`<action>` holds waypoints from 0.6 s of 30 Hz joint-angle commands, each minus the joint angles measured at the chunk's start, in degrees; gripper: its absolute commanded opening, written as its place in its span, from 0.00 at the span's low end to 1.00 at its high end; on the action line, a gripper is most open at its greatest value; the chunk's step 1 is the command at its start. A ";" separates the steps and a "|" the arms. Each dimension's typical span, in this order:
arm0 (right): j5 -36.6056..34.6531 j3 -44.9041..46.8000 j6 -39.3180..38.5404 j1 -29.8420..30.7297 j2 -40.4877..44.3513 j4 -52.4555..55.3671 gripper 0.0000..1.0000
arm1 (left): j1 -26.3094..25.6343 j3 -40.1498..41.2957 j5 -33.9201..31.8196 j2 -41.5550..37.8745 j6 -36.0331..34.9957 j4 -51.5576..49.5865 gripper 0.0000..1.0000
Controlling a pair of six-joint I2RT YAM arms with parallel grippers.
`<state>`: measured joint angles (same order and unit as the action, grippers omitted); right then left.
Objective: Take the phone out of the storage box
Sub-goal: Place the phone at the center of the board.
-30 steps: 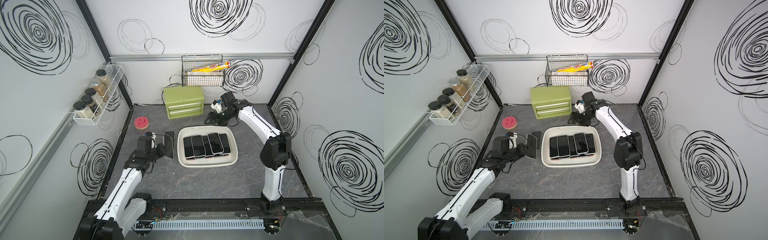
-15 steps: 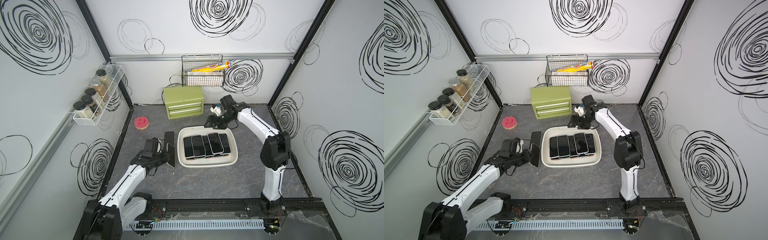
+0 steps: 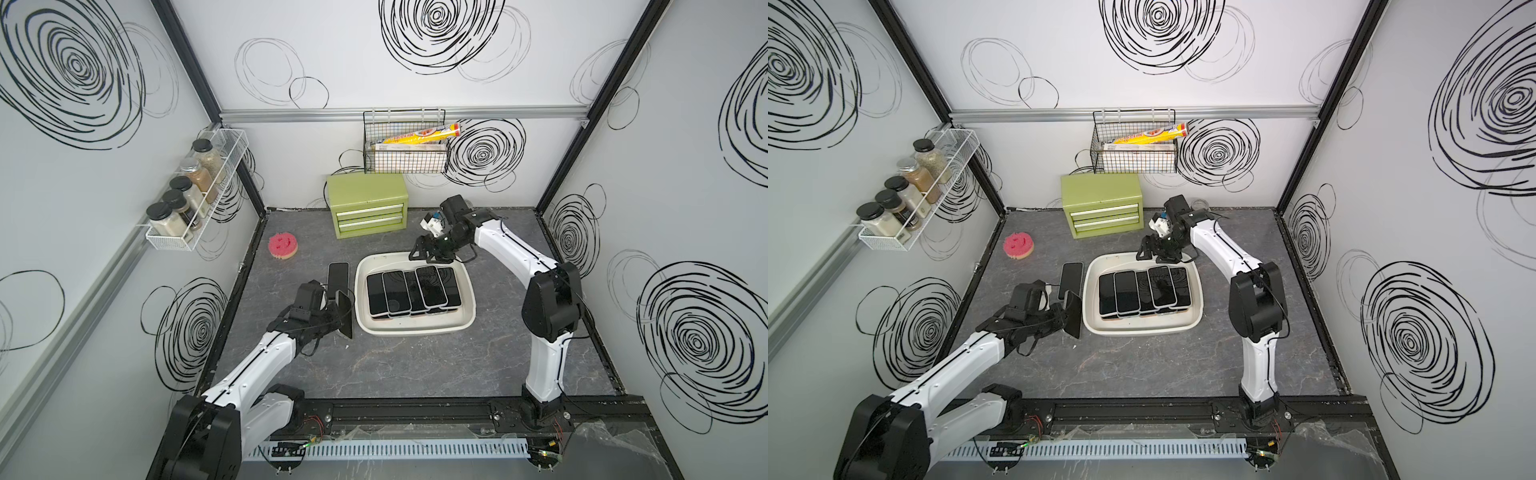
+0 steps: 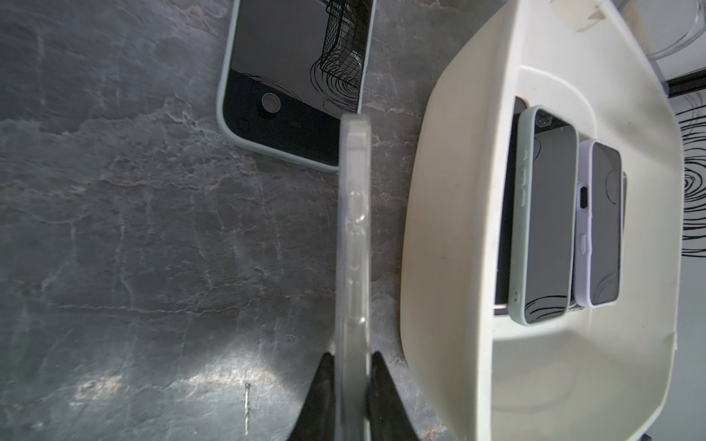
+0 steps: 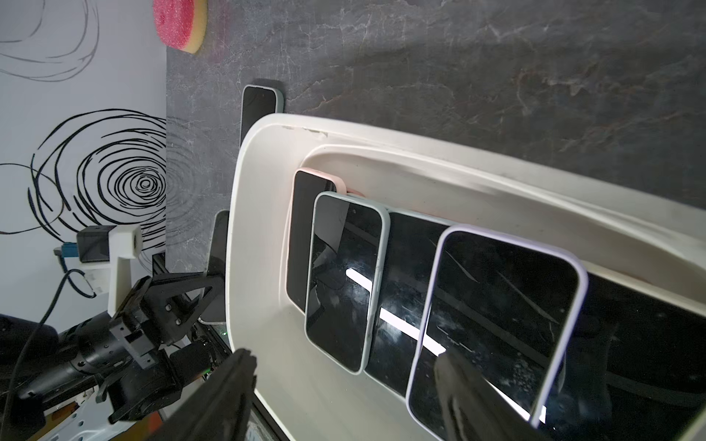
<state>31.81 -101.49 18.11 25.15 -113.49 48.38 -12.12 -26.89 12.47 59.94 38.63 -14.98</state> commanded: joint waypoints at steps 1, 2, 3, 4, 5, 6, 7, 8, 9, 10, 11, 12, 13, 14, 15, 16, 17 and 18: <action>0.79 0.75 -1.06 -0.10 2.16 -0.56 0.79 | -0.37 1.16 -2.95 0.44 1.53 0.70 0.00; 0.94 0.98 -0.97 -0.10 2.22 -0.66 0.79 | -0.37 1.36 -3.36 0.44 1.66 0.68 0.00; 1.02 1.19 -0.89 -0.10 2.29 -0.89 0.79 | -0.36 1.54 -3.85 0.44 1.84 0.74 0.00; 1.10 1.30 -0.88 -0.10 2.17 -0.87 0.79 | -0.50 1.94 -4.47 0.44 2.09 0.75 0.00; 1.14 1.46 -0.80 -0.10 2.18 -0.91 0.79 | -0.48 2.10 -5.09 0.50 2.35 0.77 0.00; 1.29 1.64 -0.79 -0.10 2.14 -0.99 0.79 | -0.57 2.49 -5.70 0.67 2.58 0.90 0.00; 1.33 1.66 -0.79 -0.10 2.05 -0.96 0.79 | -0.53 2.77 -6.23 0.90 2.68 1.15 0.00; 1.39 1.69 -0.79 -0.10 2.02 -0.93 0.78 | -0.53 2.87 -6.82 1.26 2.70 1.11 0.00; 1.45 1.65 -0.71 -0.10 2.04 -0.98 0.78 | -0.54 2.79 -7.77 1.92 2.79 0.65 0.00; 1.63 1.56 -0.68 -0.10 1.98 -0.93 0.78 | -0.43 2.78 -8.39 2.43 2.71 0.61 0.00; 1.69 1.63 -0.62 -0.08 1.99 -1.05 0.78 | -0.56 2.80 -8.75 3.01 2.64 0.79 0.00; 1.79 1.66 -0.62 0.01 1.97 -0.94 0.78 | -0.52 2.97 -9.22 3.71 2.56 0.76 0.00; 1.84 1.81 -0.62 -0.01 2.04 -0.96 0.78 | -0.53 3.03 -9.54 4.30 2.48 0.77 0.00; 1.83 2.00 -0.75 -0.01 2.10 -0.90 0.78 | -0.49 3.16 -9.66 4.72 2.41 0.91 0.00; 1.69 2.15 -0.79 0.08 2.13 -0.91 0.78 | -0.54 3.43 -9.85 4.99 2.50 1.10 0.00; 1.68 2.50 -0.79 0.08 2.35 -0.92 0.78 | -0.49 3.67 -10.47 5.18 2.59 0.99 0.00; 1.66 2.81 -0.79 0.08 2.46 -0.97 0.78 | -0.52 3.81 -10.93 5.23 2.68 1.04 0.00; 1.56 3.11 -0.87 0.08 2.58 -0.98 0.79 | -0.45 3.98 -10.89 5.19 2.68 1.38 0.00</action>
<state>32.69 -99.46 18.13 25.15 -113.25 47.79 -13.13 -25.54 8.47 63.07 40.05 -8.75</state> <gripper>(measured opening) 0.786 0.151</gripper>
